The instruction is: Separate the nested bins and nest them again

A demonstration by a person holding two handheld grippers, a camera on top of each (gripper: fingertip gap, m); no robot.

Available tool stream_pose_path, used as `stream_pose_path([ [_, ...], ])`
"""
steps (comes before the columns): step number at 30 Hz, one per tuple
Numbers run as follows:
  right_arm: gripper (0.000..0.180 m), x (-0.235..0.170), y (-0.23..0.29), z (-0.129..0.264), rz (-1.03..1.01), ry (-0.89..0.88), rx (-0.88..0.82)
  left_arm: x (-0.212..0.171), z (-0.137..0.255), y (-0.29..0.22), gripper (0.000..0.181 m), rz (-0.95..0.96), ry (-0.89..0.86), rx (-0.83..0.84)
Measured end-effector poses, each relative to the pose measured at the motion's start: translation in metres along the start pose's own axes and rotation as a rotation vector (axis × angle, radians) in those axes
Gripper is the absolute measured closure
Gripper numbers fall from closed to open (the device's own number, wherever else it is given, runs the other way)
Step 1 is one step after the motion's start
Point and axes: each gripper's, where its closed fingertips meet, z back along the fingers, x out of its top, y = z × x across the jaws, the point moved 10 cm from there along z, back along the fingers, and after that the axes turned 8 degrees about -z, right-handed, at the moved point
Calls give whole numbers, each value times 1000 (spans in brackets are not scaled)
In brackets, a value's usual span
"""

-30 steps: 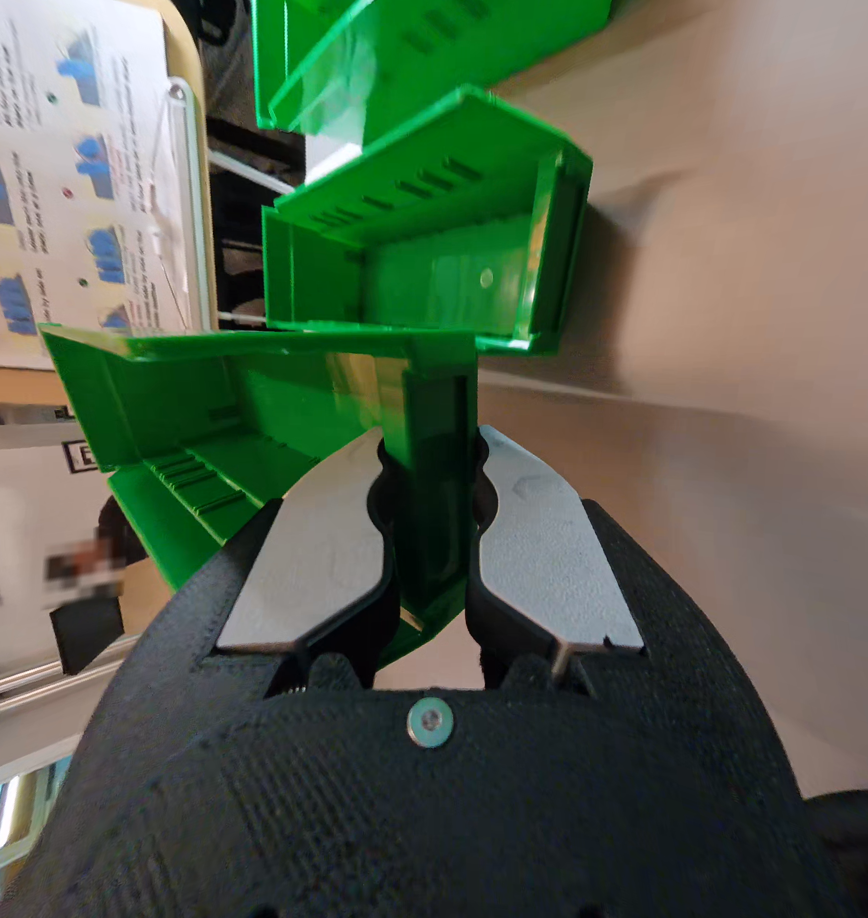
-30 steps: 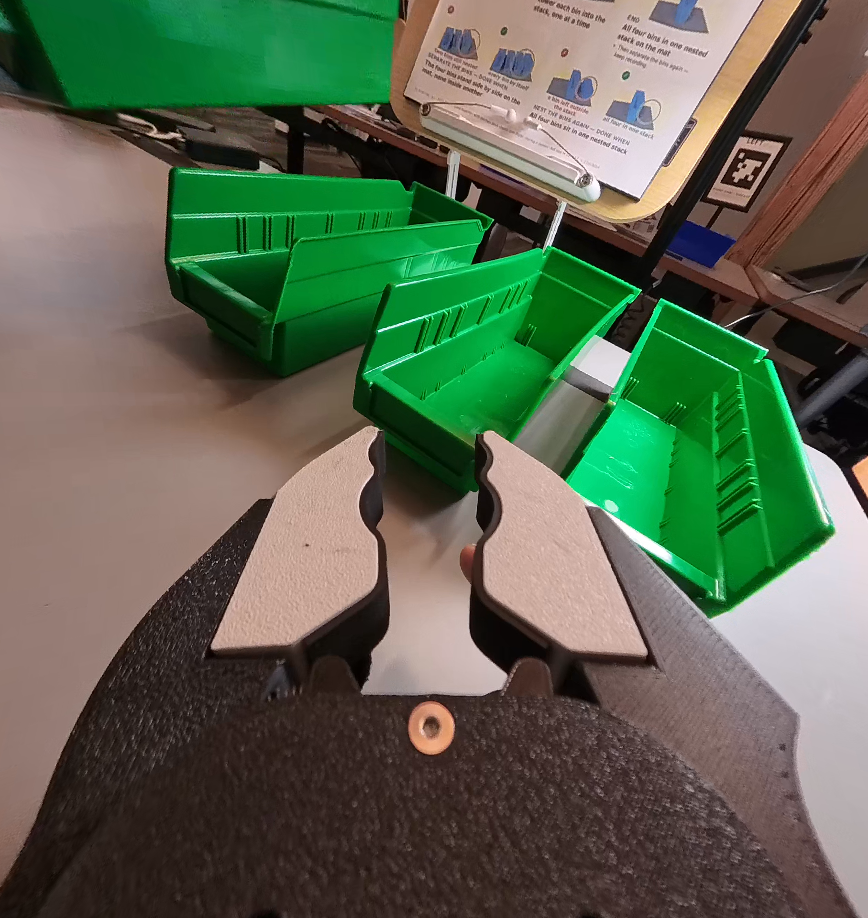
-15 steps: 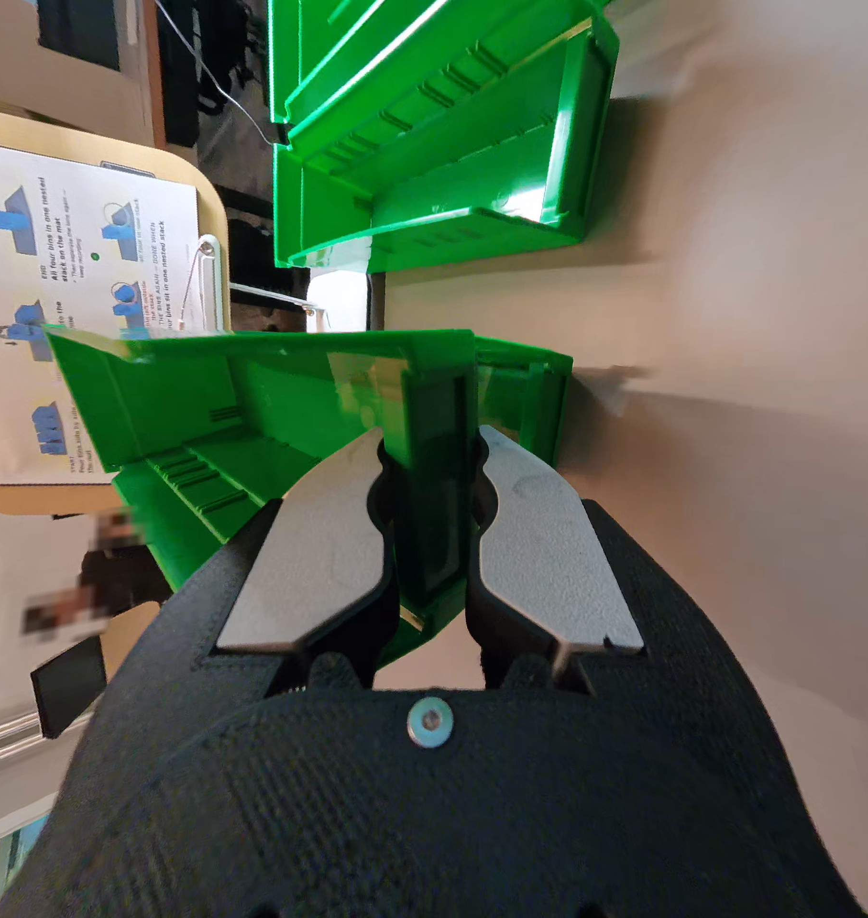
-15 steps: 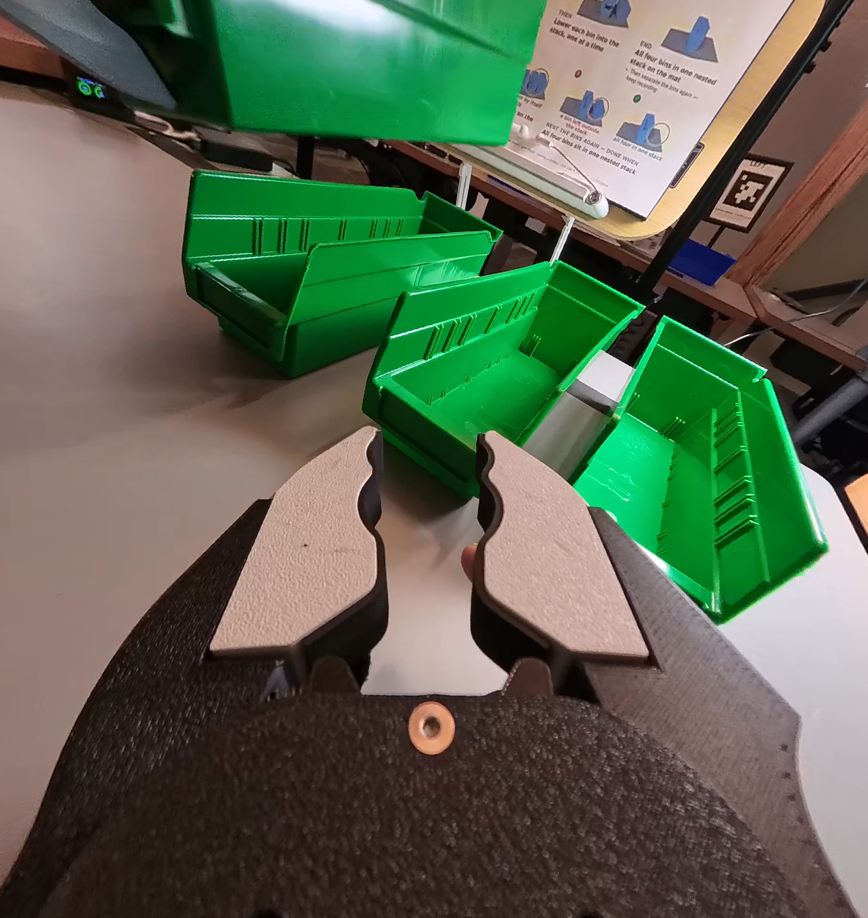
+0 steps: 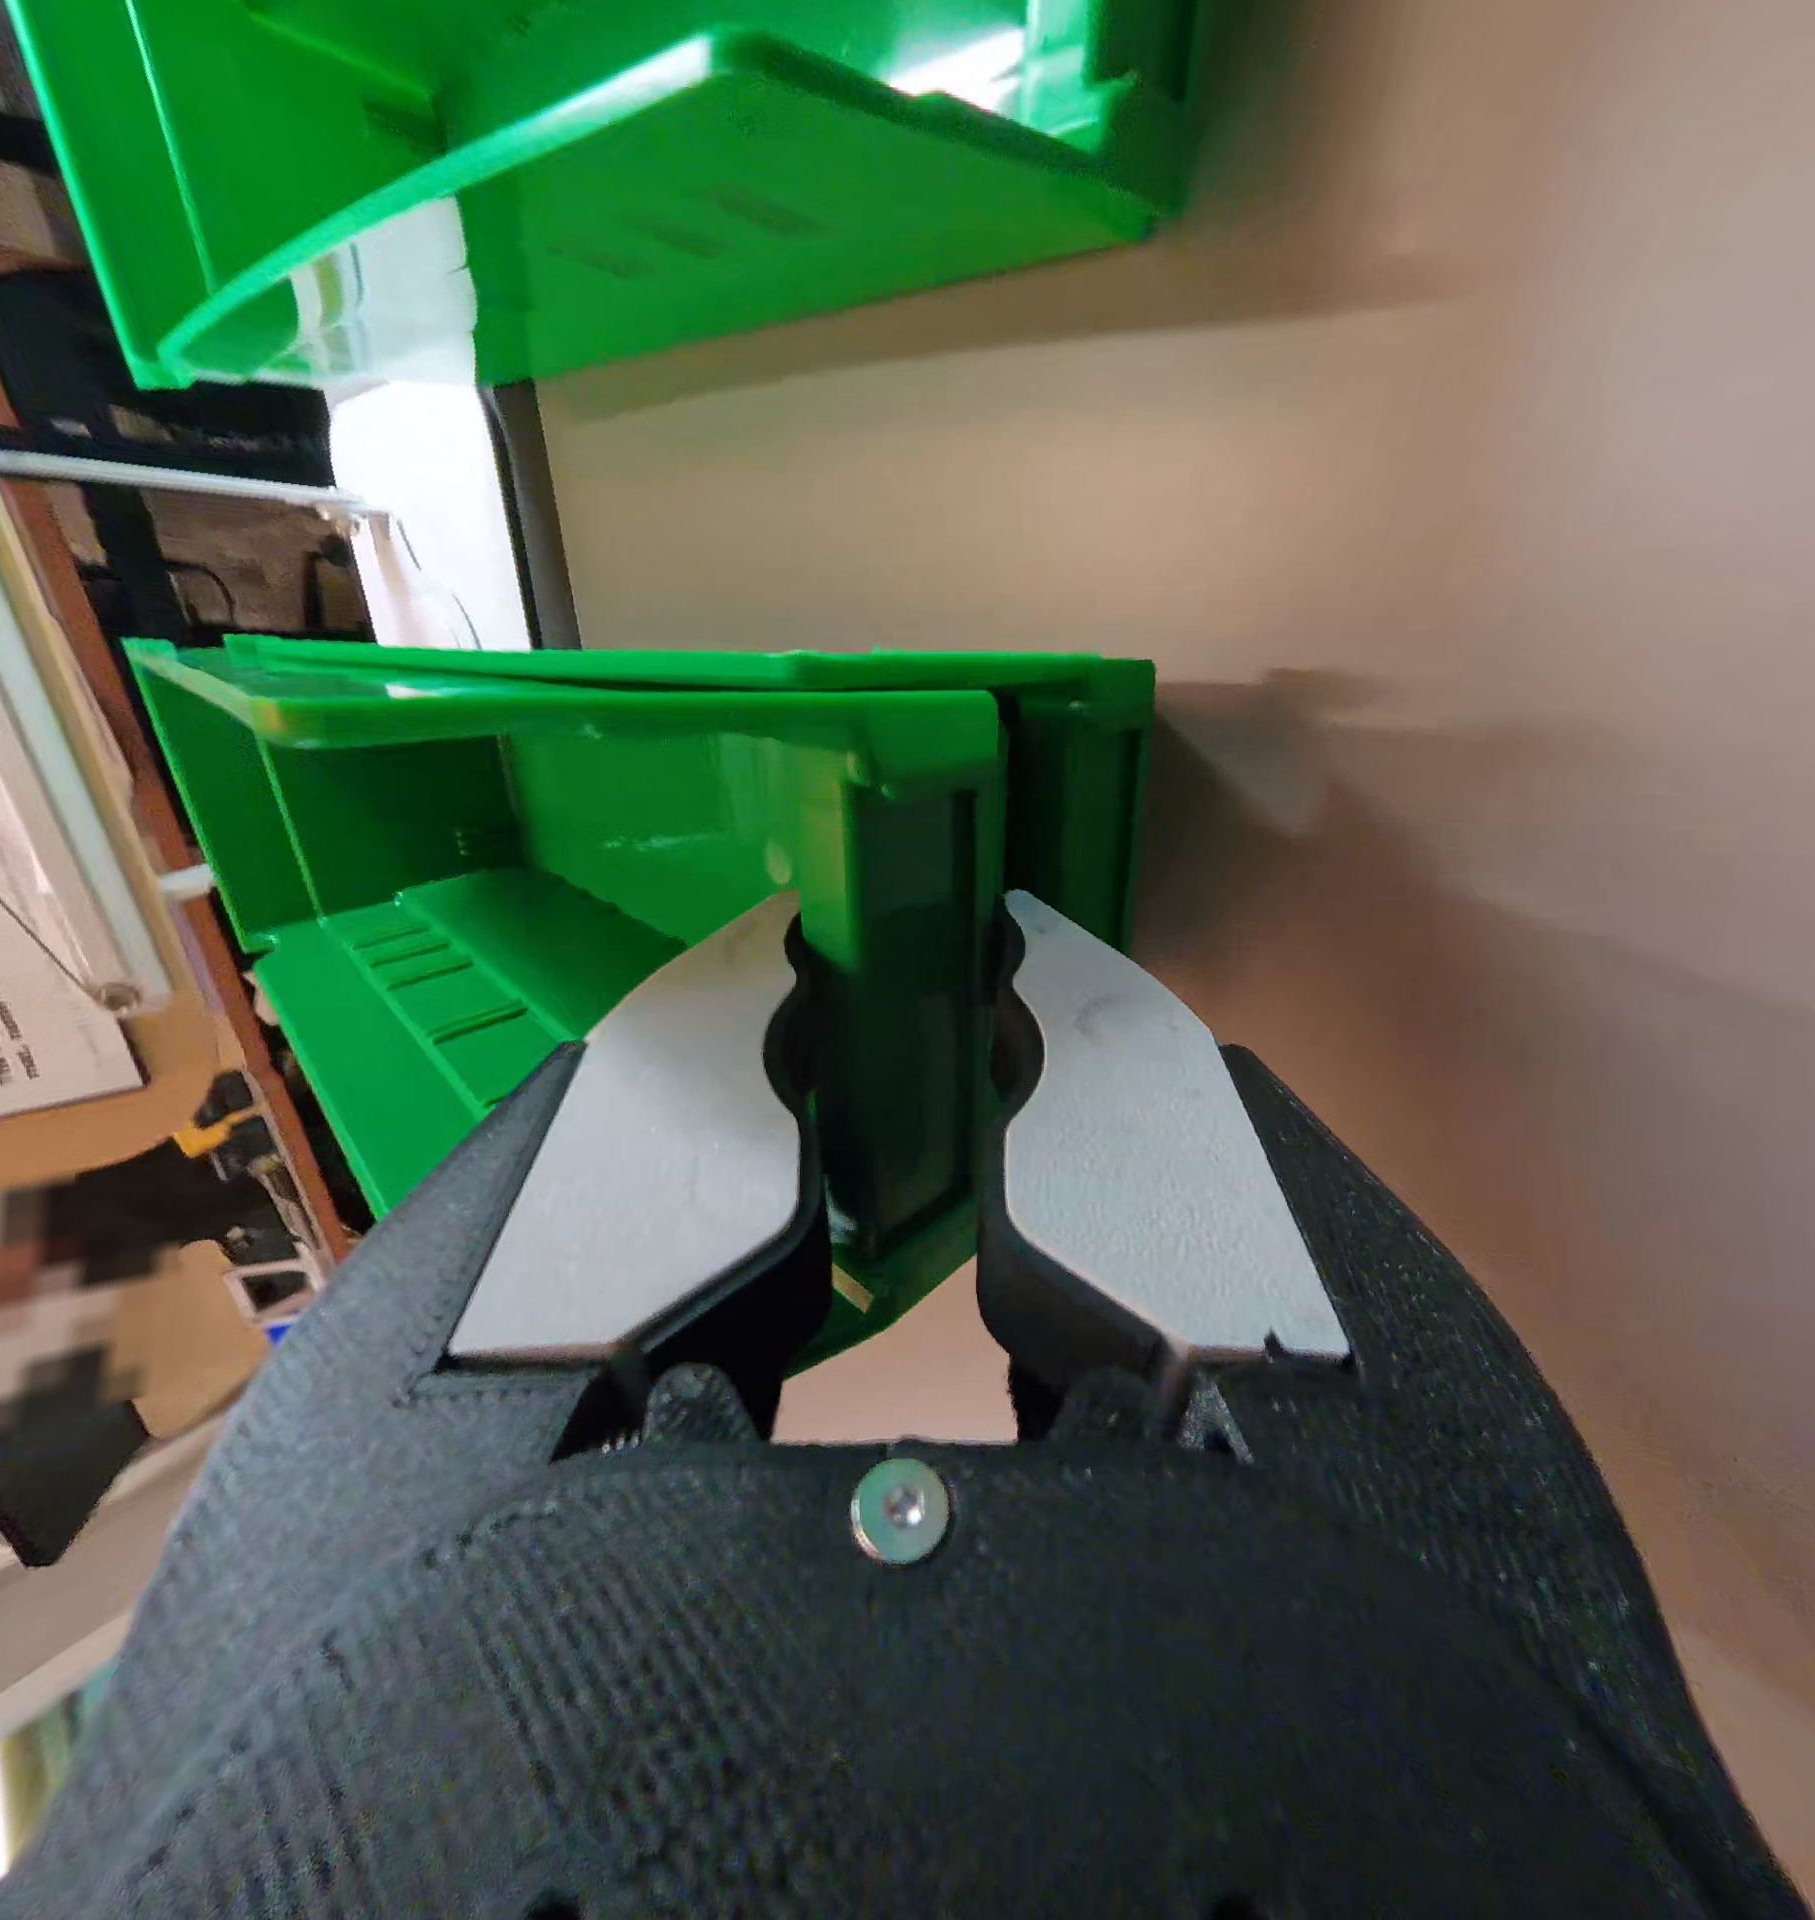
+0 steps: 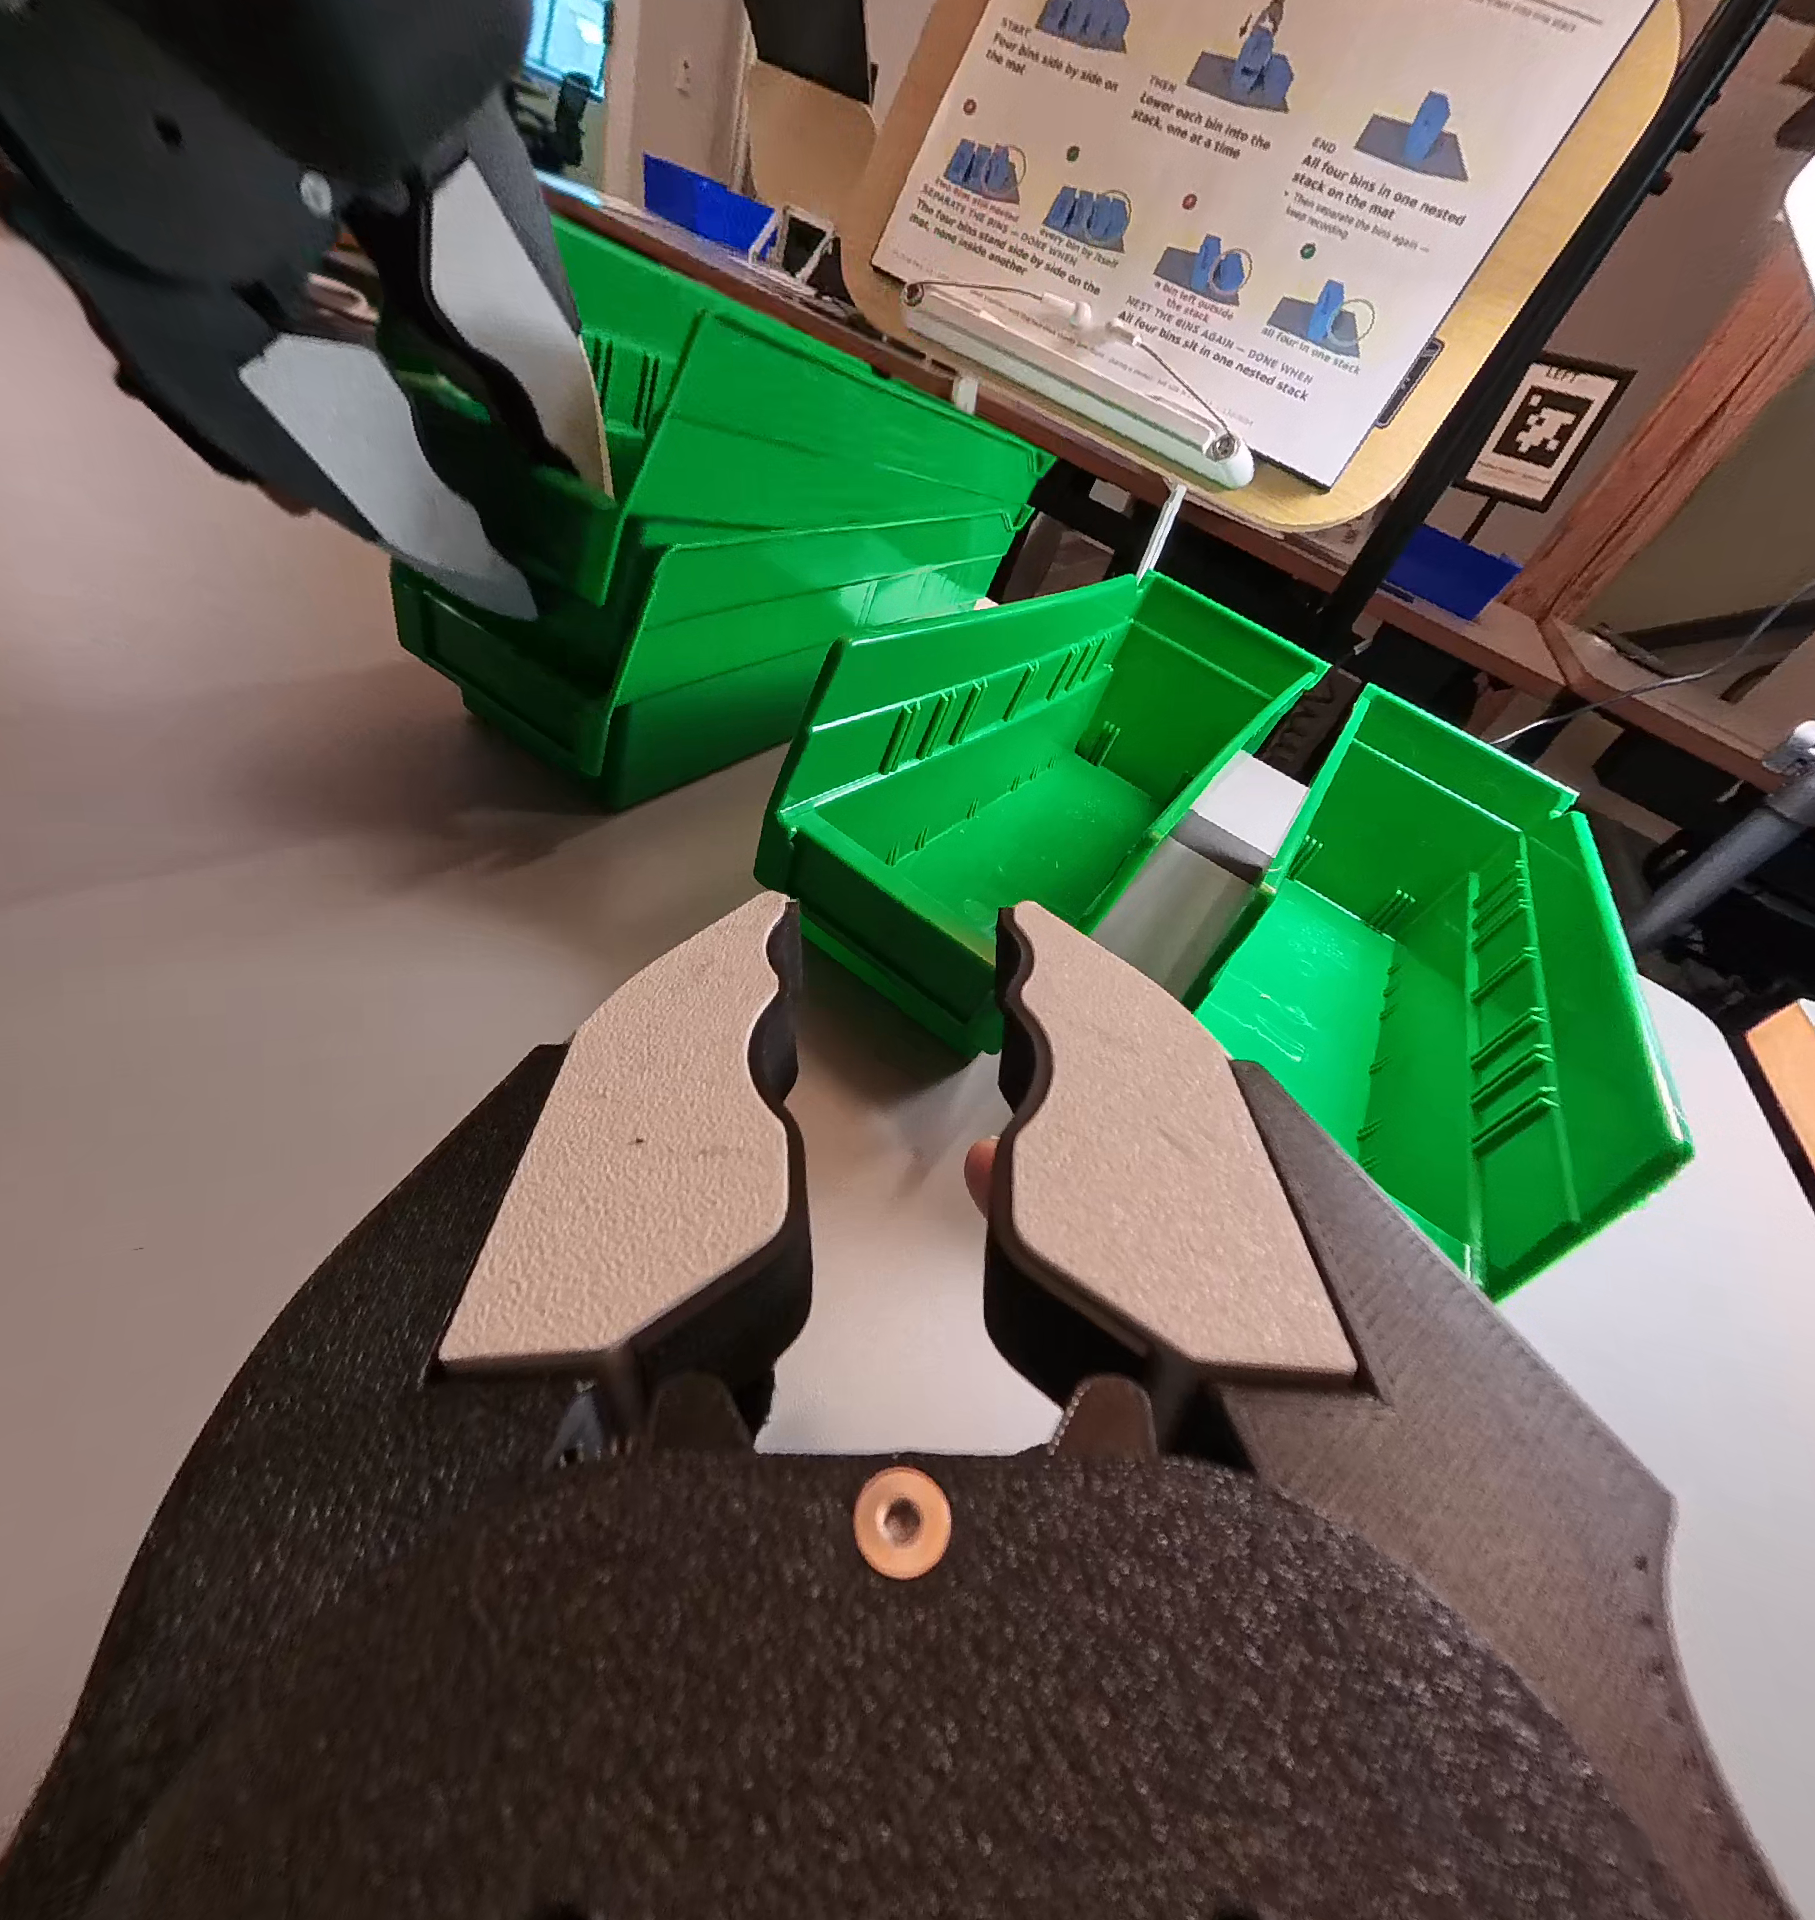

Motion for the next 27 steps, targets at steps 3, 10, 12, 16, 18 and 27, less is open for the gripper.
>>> stream_pose_path([
  [3,144,0,0,0,7,4,-3,-5,-4,-11,141,-70,-54,70],
  [10,144,-3,-1,-2,3,29,-13,-20,54,-28,125,200,-432,181],
  [12,143,-4,-1,-3,11,45,-26,-34,70,-37,126,328,-555,187],
  [16,140,-10,-12,-7,28,121,-113,-73,82,-68,129,613,-748,140],
  [18,135,-13,-25,-10,111,175,-200,-95,81,-84,130,730,-784,102],
  [27,110,-19,-75,-40,627,650,27,-165,55,-111,131,1044,-762,104],
])
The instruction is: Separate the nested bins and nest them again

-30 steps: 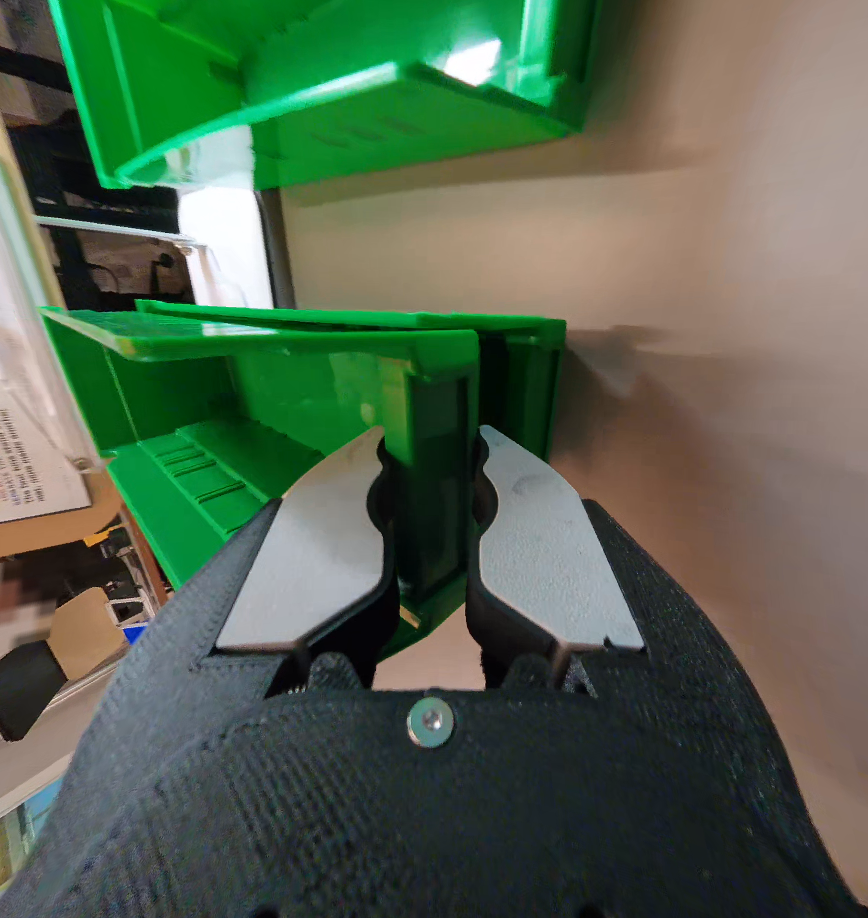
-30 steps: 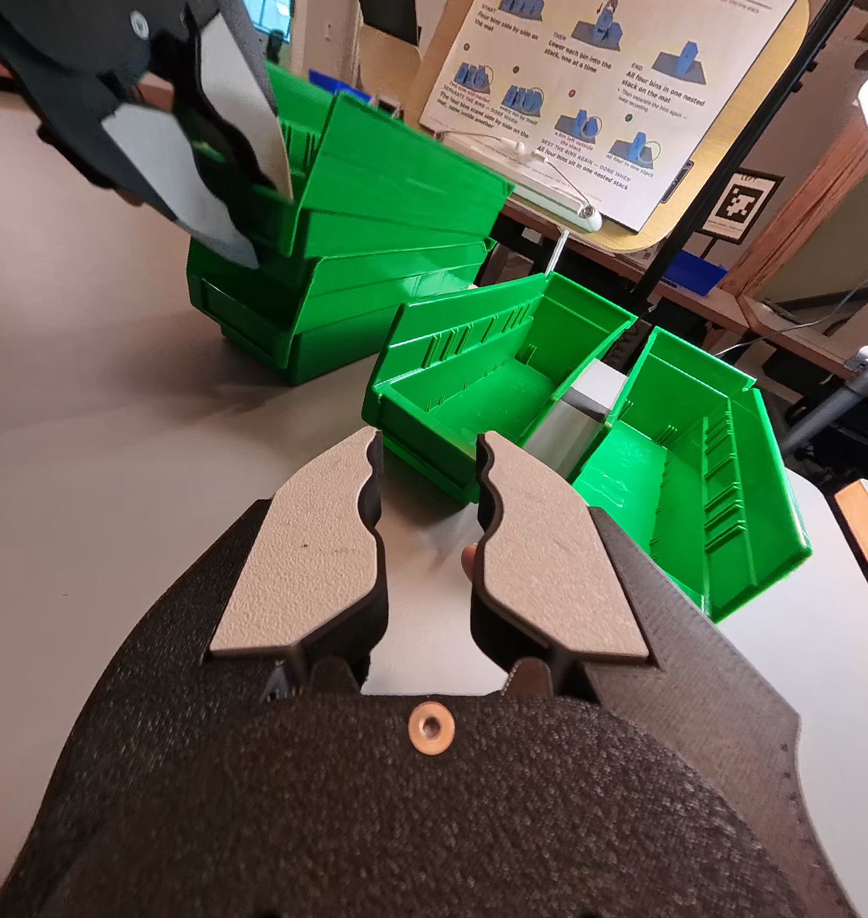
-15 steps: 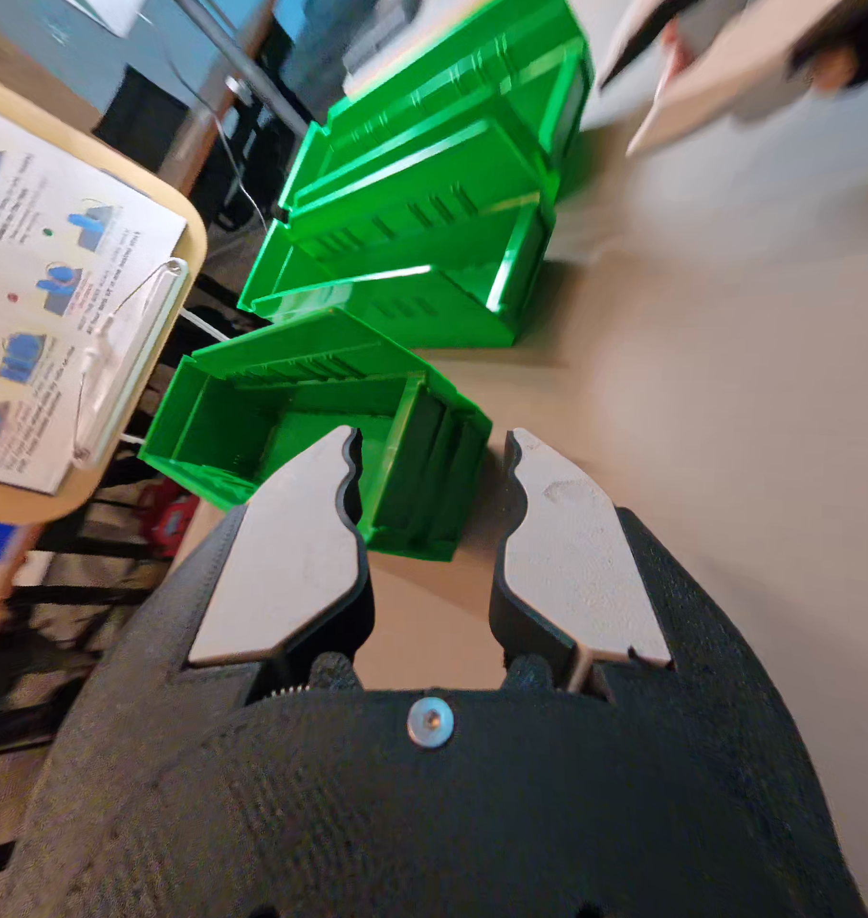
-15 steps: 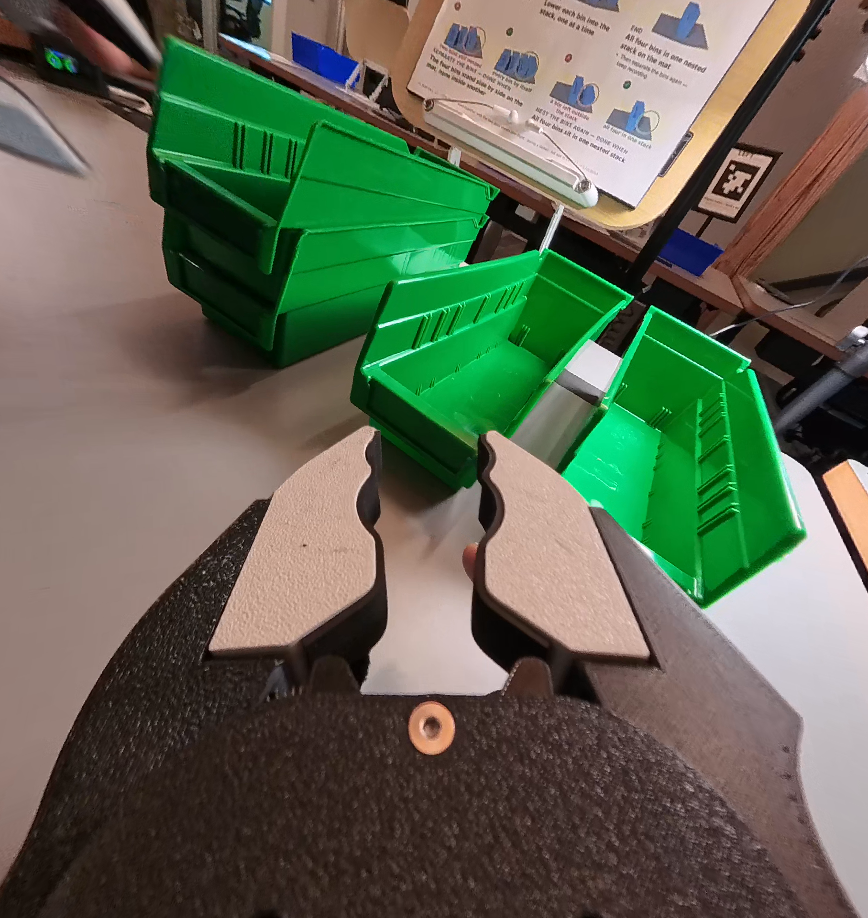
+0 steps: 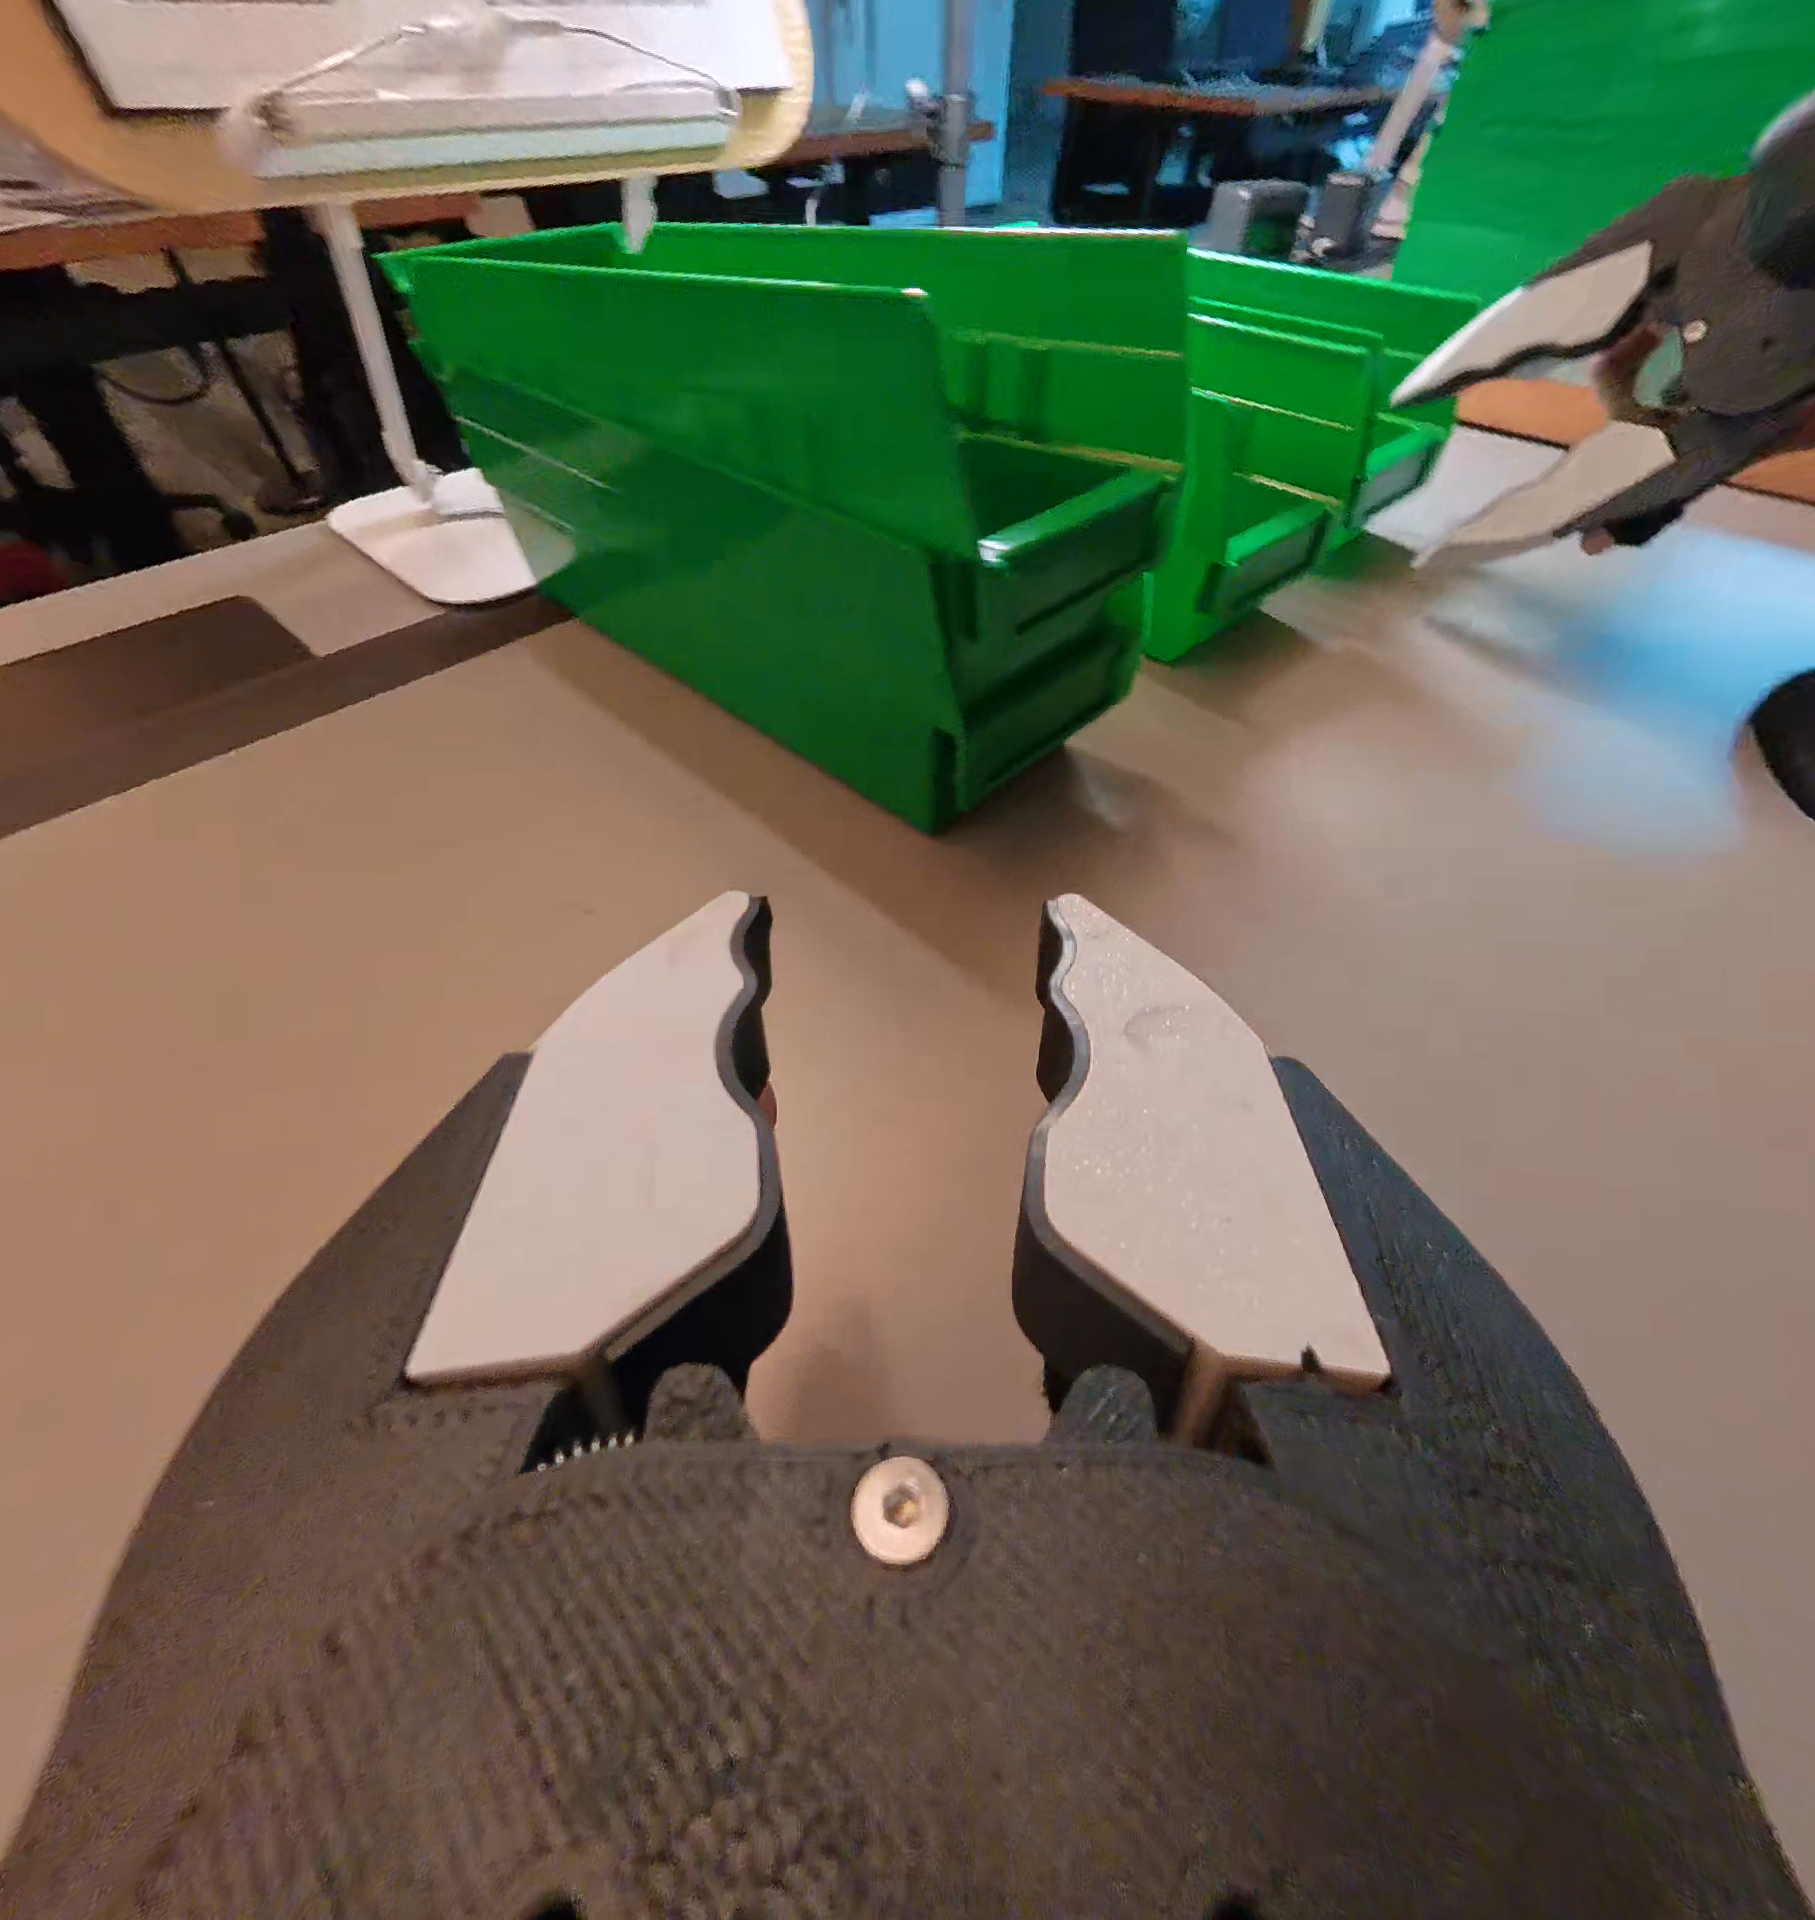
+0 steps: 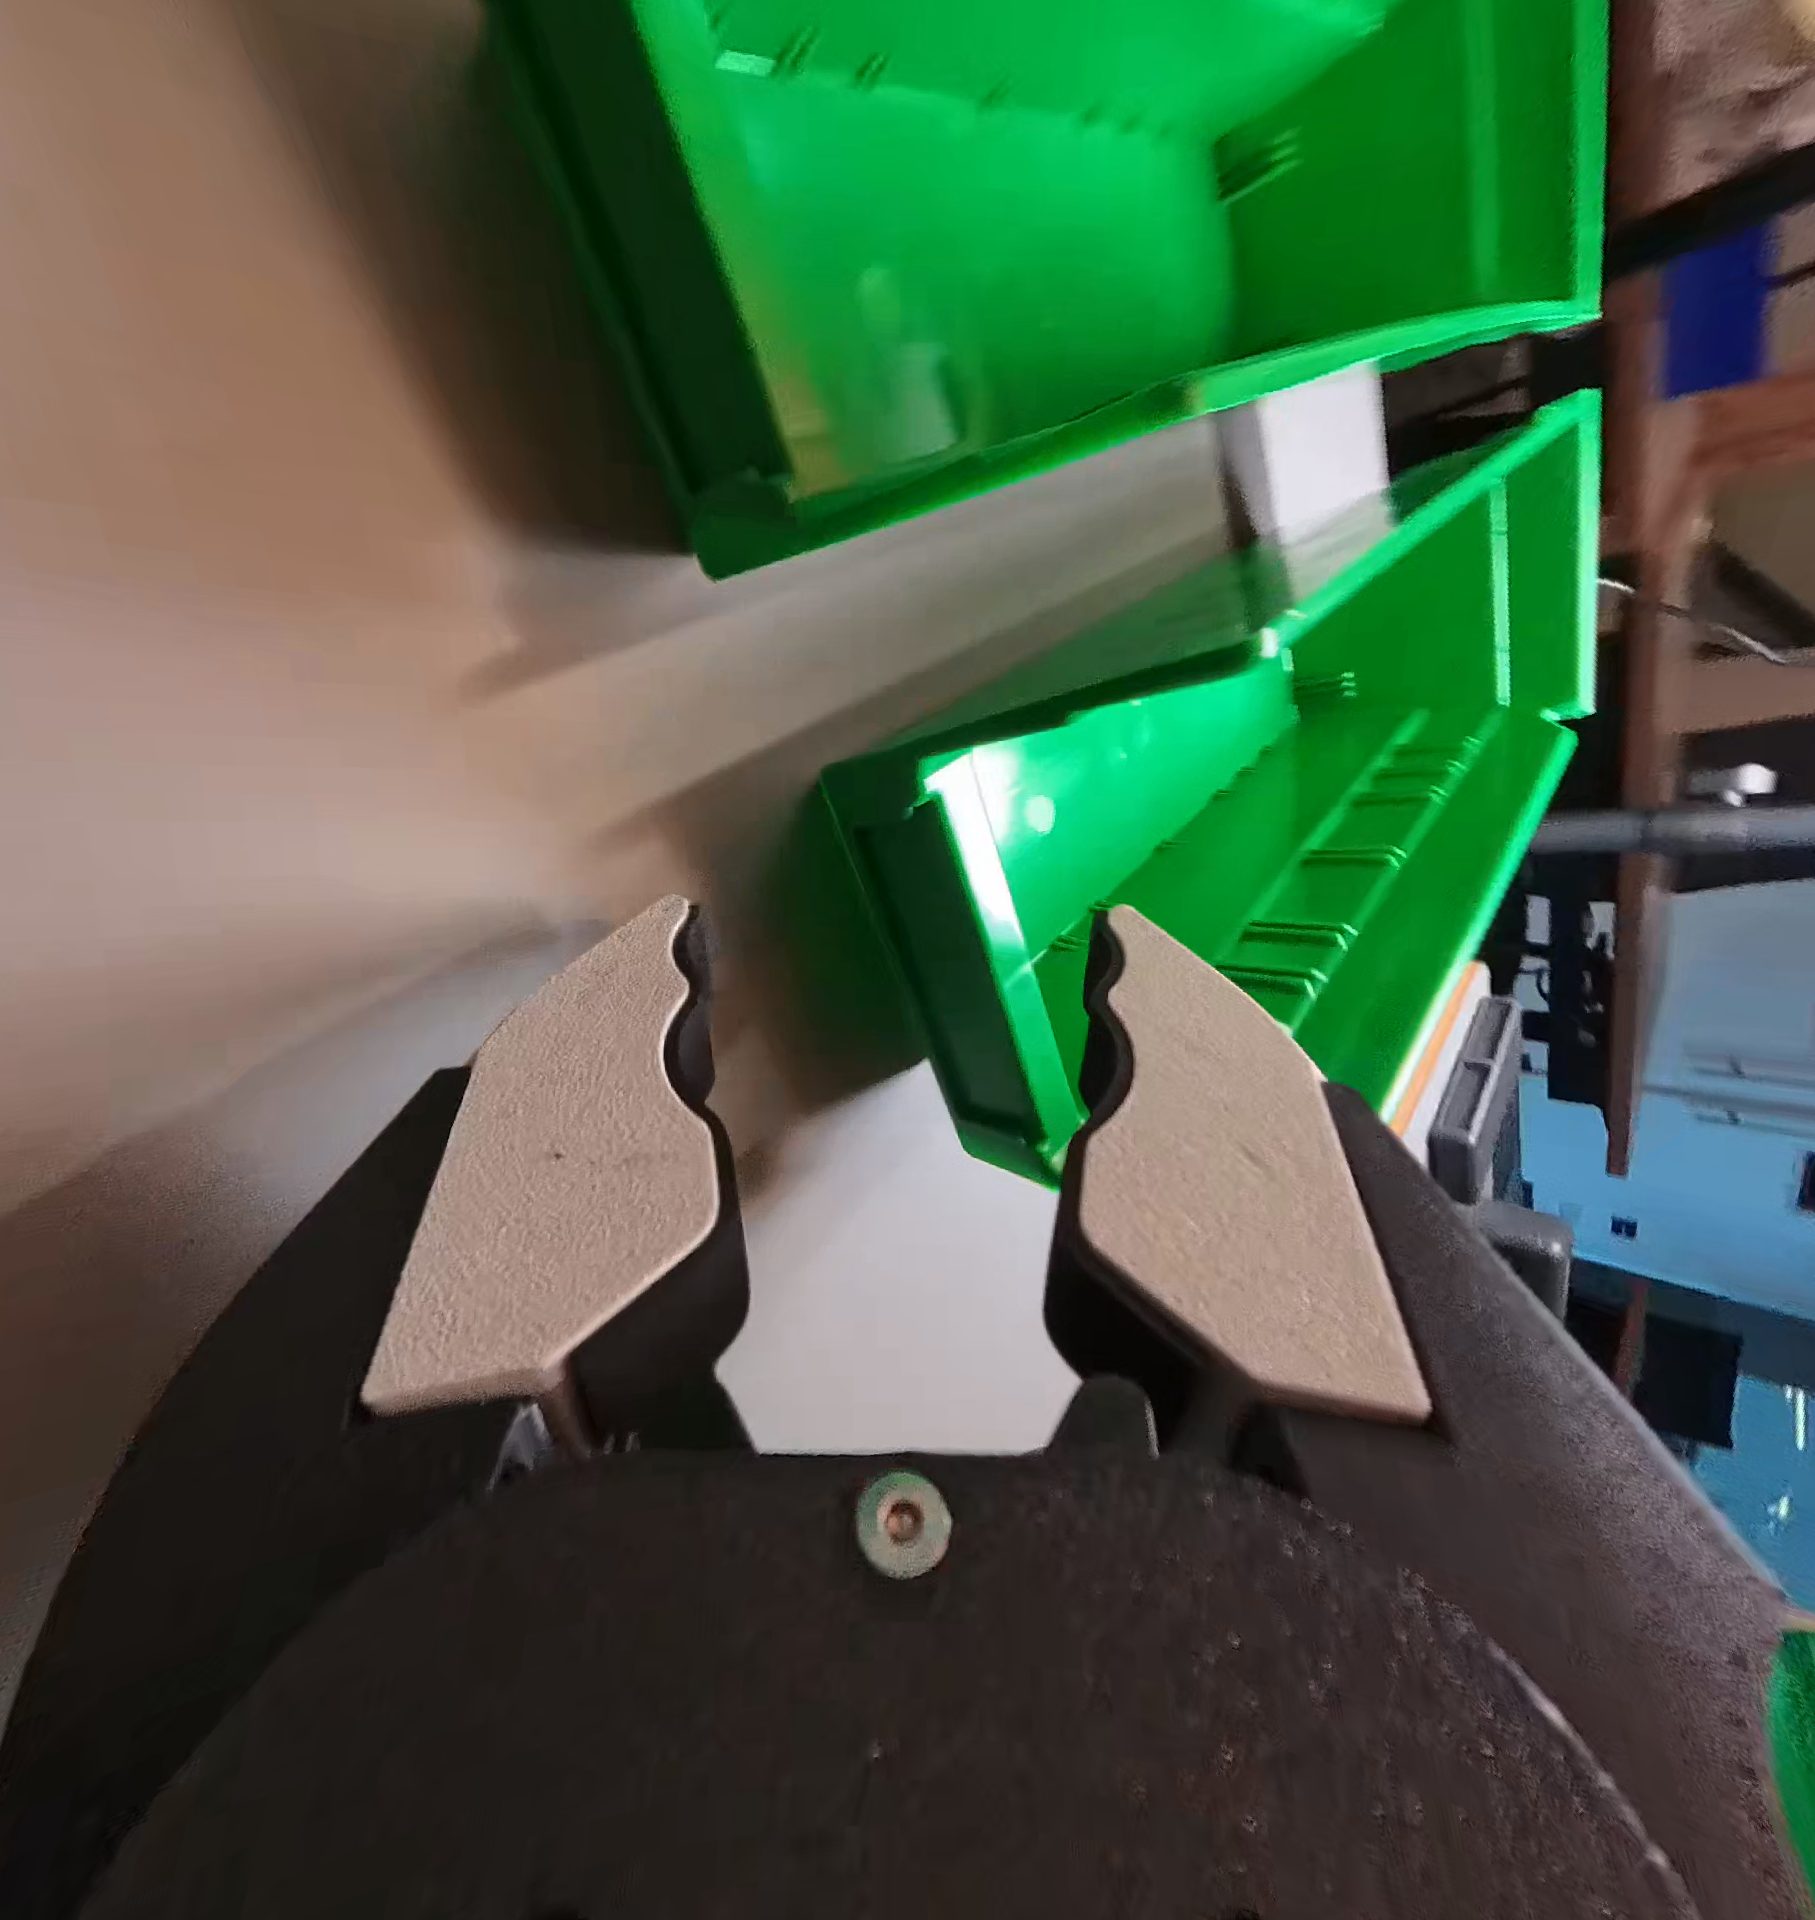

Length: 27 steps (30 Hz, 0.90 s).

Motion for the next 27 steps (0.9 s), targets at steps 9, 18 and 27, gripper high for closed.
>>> stream_pose_path([
  [9,147,-4,-11,-34,174,120,9,-6,-2,-7,127,-68,13,38],
  [18,148,40,-24,49,125,49,-86,-8,-5,-11,128,-110,41,24],
  [27,148,150,-34,119,273,-144,-148,-11,-7,-17,128,-142,66,21],
])
